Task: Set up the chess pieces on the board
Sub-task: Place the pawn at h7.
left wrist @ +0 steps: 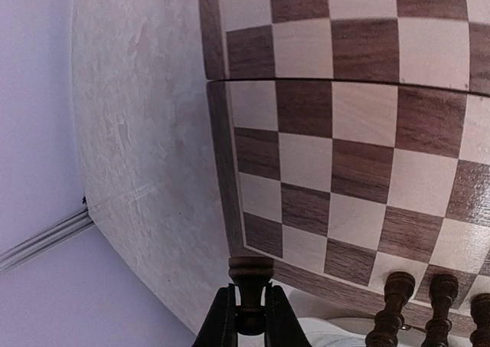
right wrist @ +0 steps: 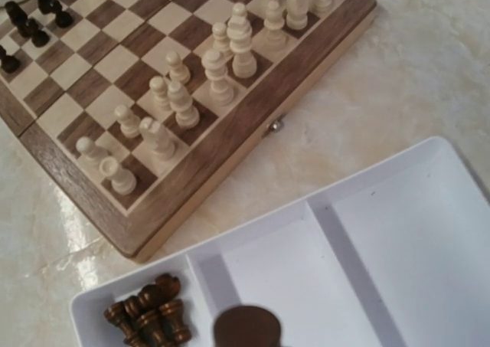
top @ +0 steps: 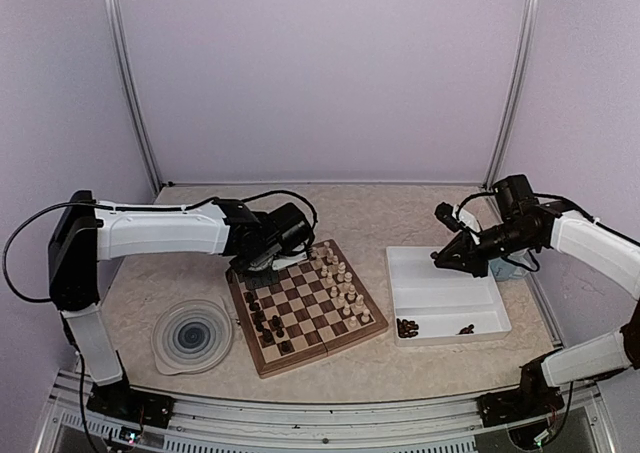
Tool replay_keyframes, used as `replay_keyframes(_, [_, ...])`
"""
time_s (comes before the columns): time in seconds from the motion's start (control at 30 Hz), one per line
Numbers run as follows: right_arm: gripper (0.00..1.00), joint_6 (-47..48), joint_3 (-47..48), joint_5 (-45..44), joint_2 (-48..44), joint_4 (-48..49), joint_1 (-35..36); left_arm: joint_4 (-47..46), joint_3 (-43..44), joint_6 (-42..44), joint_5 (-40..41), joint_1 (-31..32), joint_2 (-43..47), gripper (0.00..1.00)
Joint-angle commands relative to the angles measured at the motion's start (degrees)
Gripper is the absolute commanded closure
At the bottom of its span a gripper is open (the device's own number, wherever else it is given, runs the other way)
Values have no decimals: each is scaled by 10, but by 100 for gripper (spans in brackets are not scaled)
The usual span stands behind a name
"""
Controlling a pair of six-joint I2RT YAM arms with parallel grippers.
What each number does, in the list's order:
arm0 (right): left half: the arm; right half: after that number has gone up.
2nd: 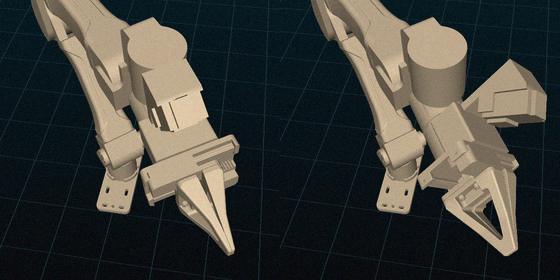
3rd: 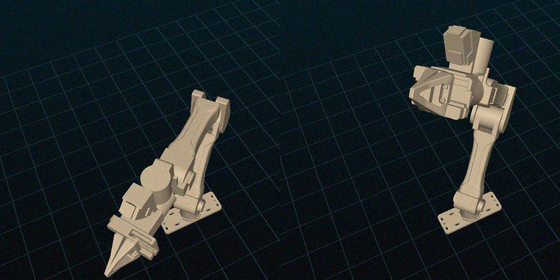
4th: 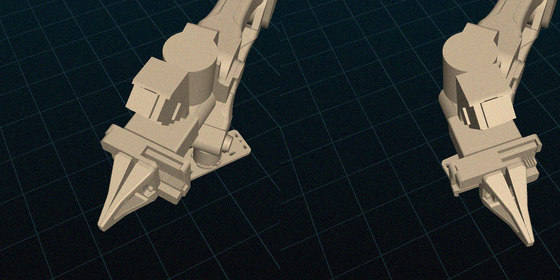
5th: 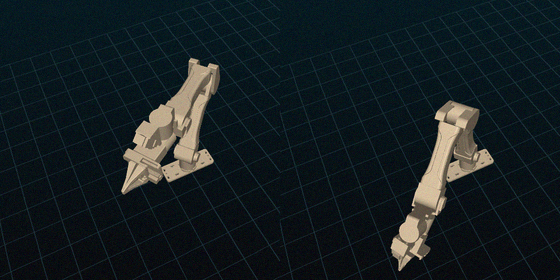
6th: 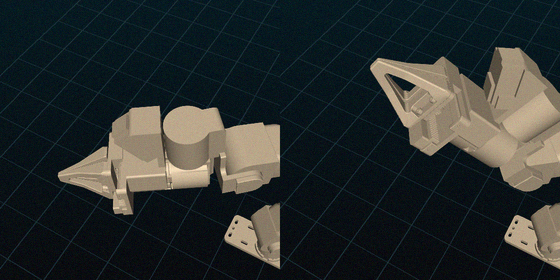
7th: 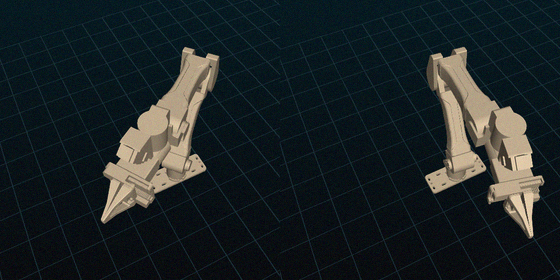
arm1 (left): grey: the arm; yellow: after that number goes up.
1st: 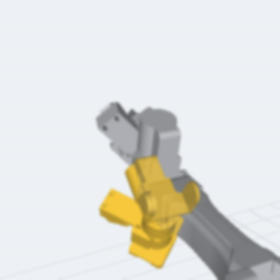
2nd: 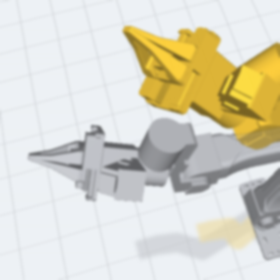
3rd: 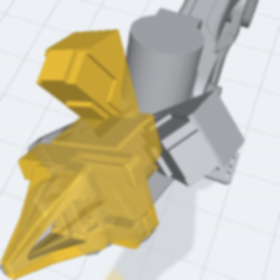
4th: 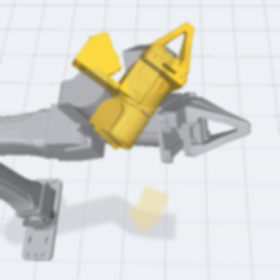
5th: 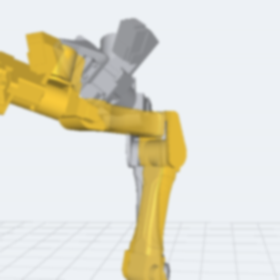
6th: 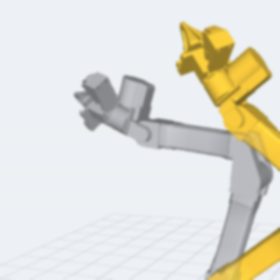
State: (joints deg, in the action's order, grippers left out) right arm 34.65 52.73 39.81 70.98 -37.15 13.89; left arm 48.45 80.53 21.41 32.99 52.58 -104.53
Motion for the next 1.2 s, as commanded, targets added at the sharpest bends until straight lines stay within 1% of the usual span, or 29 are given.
replay_keyframes(0.0, [96, 2, -19, 6, -17, 13, 9, 5, -20, 62, 73, 17, -20, 100])
replay_keyframes(0.07, [96, 2, -27, 6, -22, 17, 9, 6, -20, 67, 65, 21, -29, 100])
replay_keyframes(0.13, [96, 1, -32, 6, -25, 20, 9, 6, -22, 72, 53, 23, -38, 97])
replay_keyframes(0.2, [96, 1, -35, 8, -28, 22, 9, 7, -19, 73, 52, 24, -53, 96])
replay_keyframes(0.43, [96, 1, -40, 13, -33, 25, 9, 14, 15, 68, 33, 22, -102, 94])
replay_keyframes(0.5, [96, 0, -43, 14, -33, 25, 8, 15, 22, 63, 31, 19, -112, 91])
replay_keyframes(0.6, [96, 0, -45, 14, -32, 26, 9, 13, 28, 57, 33, 17, -122, 83])
replay_keyframes(0.73, [96, 1, -47, 13, -32, 28, 9, 5, 31, 56, 34, 16, -124, 76])
replay_keyframes(0.87, [96, 0, -47, 13, -28, 28, 9, 3, 34, 52, 30, 13, -118, 72])
replay_keyframes(1.17, [96, 1, -44, 14, -23, 26, 9, 10, 44, 49, -14, 4, -75, 70])
